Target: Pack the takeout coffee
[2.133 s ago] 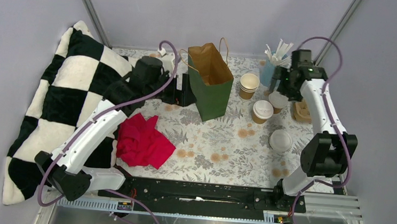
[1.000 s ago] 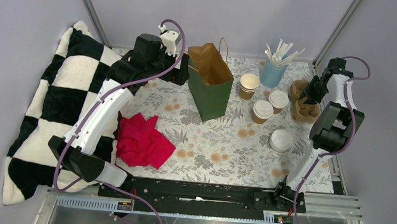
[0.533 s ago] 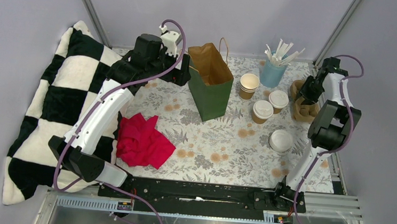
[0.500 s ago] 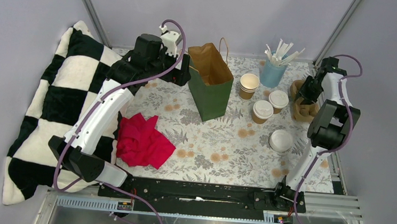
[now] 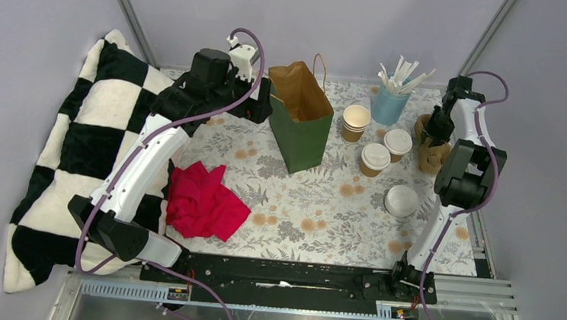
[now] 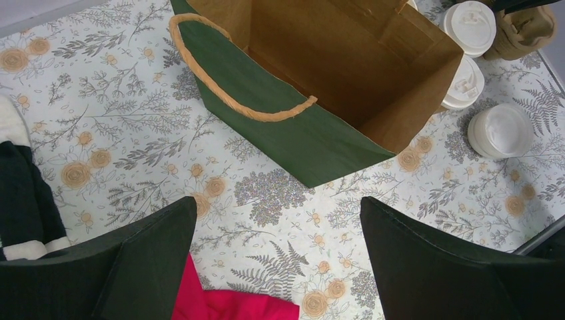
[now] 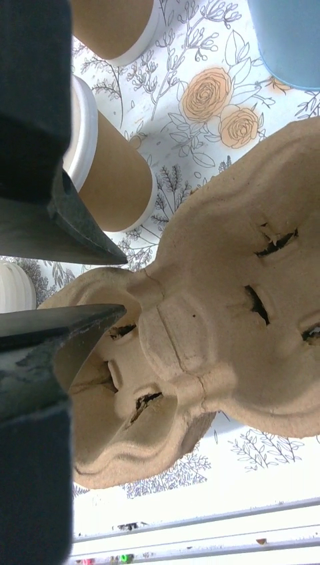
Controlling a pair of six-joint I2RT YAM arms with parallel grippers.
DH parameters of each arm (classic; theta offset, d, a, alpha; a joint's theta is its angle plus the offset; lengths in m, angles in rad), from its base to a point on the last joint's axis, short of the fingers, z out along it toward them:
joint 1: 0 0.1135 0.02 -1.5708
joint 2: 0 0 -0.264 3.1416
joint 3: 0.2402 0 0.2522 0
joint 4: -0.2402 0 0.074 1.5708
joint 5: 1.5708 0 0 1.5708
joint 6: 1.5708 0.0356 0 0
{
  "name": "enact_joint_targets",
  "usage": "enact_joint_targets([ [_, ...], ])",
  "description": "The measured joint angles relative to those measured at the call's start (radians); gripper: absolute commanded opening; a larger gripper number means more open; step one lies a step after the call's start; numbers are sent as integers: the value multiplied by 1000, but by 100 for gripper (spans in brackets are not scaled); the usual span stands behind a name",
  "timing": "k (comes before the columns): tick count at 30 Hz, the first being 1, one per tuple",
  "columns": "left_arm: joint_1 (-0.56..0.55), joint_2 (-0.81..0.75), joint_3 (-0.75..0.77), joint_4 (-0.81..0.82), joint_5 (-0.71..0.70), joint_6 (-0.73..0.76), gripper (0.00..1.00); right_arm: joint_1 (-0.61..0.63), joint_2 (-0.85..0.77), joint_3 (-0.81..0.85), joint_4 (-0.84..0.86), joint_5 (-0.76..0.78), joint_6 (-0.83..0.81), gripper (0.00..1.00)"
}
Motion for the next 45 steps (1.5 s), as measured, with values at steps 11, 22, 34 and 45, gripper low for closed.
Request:
enact_joint_targets([
  [11, 0, -6, -3, 0, 1, 0, 96, 2, 19, 18, -8, 17, -2, 35],
  [22, 0, -8, -5, 0, 2, 0, 96, 9, 23, 22, -14, 27, -1, 22],
  [34, 0, -9, -5, 0, 3, 0, 96, 10, 23, 22, -23, 30, 0, 19],
  [45, 0, -26, -6, 0, 6, 0, 96, 10, 18, 21, -29, 37, 16, 14],
])
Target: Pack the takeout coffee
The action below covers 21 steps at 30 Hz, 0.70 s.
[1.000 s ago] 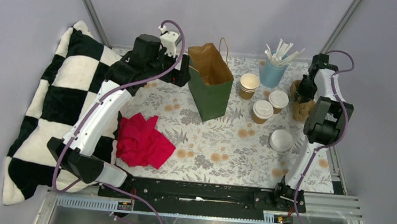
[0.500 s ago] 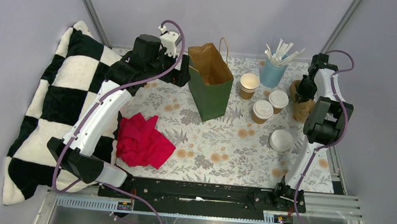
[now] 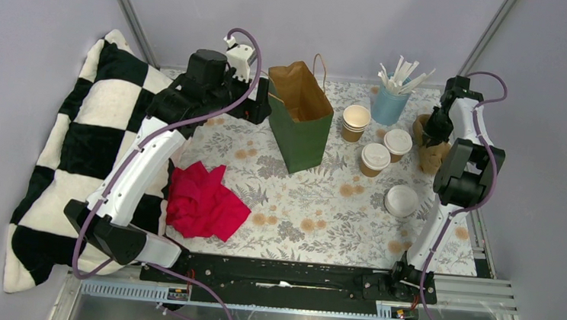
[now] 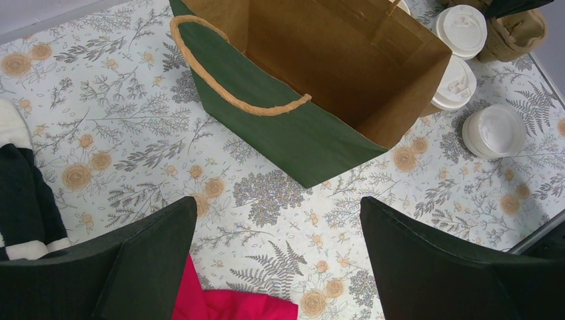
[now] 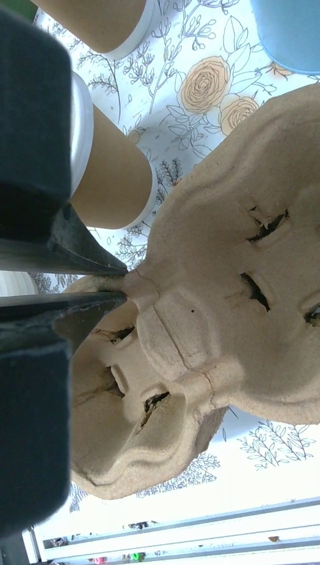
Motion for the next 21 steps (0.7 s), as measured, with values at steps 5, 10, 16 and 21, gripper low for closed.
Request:
enact_joint_targets([
  [5, 0, -4, -6, 0, 0, 0, 96, 0, -21, -10, 6, 0, 31, 0],
  [10, 0, -10, -16, 0, 0, 0, 96, 0, -88, -87, 66, 15, 69, 0],
  [16, 0, -14, -20, 0, 1, 1, 96, 3, -119, -121, 88, 71, 80, 0],
  [21, 0, -14, -21, 0, 1, 1, 96, 5, -150, -126, 92, 108, 81, 0],
])
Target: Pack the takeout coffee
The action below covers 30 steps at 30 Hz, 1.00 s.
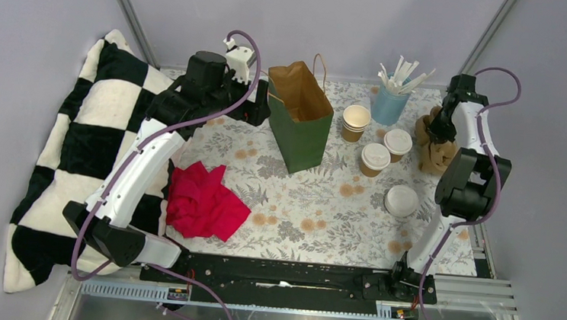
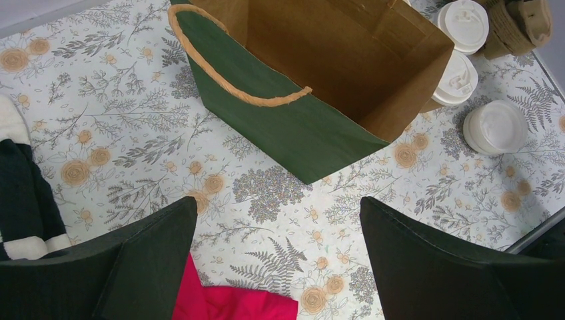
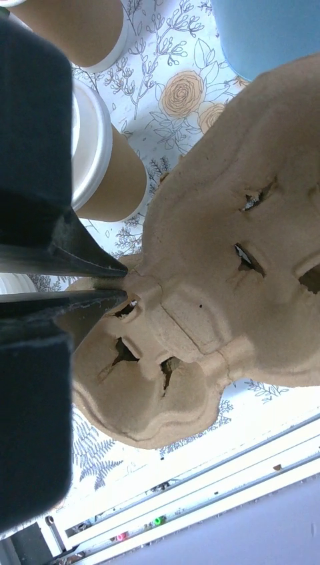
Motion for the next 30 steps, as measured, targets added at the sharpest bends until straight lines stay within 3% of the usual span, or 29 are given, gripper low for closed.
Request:
enact_joint_targets([
  [12, -3, -27, -31, 2, 4, -5, 96, 17, -28, -2, -1, 73, -18, 0],
  [22, -26, -88, -95, 0, 21, -24, 96, 163, -45, -9, -10, 327, -63, 0],
  [30, -27, -126, -116, 0, 22, -24, 96, 181, 35, 10, -63, 457, -88, 0],
])
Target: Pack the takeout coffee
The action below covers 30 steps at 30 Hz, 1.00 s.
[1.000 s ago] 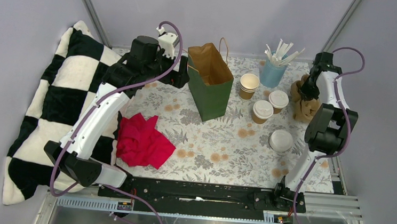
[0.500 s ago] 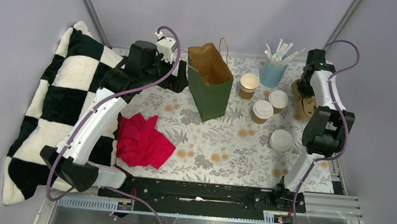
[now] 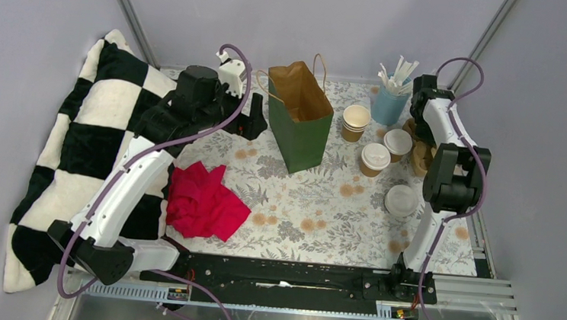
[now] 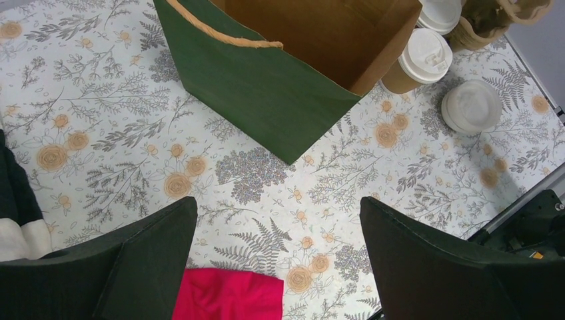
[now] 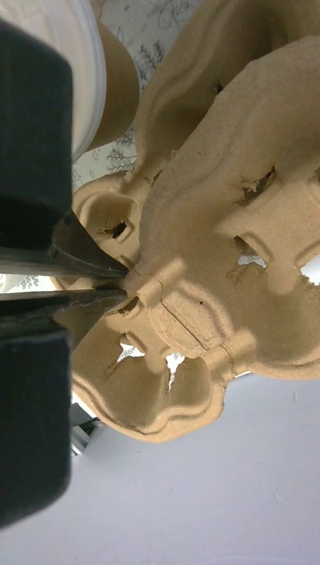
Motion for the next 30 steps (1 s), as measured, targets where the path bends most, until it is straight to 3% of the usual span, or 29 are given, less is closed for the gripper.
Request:
enact_joint_targets([
  [6, -2, -9, 0, 0, -2, 0, 96, -1, -14, -17, -26, 0, 11, 0],
  [12, -22, -10, -2, 0, -13, 0, 97, -1, -97, 80, -110, -23, 33, 0],
  [18, -56, -11, -19, -1, -9, -38, 95, 6, -323, 69, -120, -341, 0, 0],
  [24, -40, 0, 33, -6, 24, -145, 90, 199, -679, -145, -71, -608, 0, 0],
  [30, -14, -19, 43, 79, 131, -372, 84, 391, -827, -286, -59, -696, 5, 0],
])
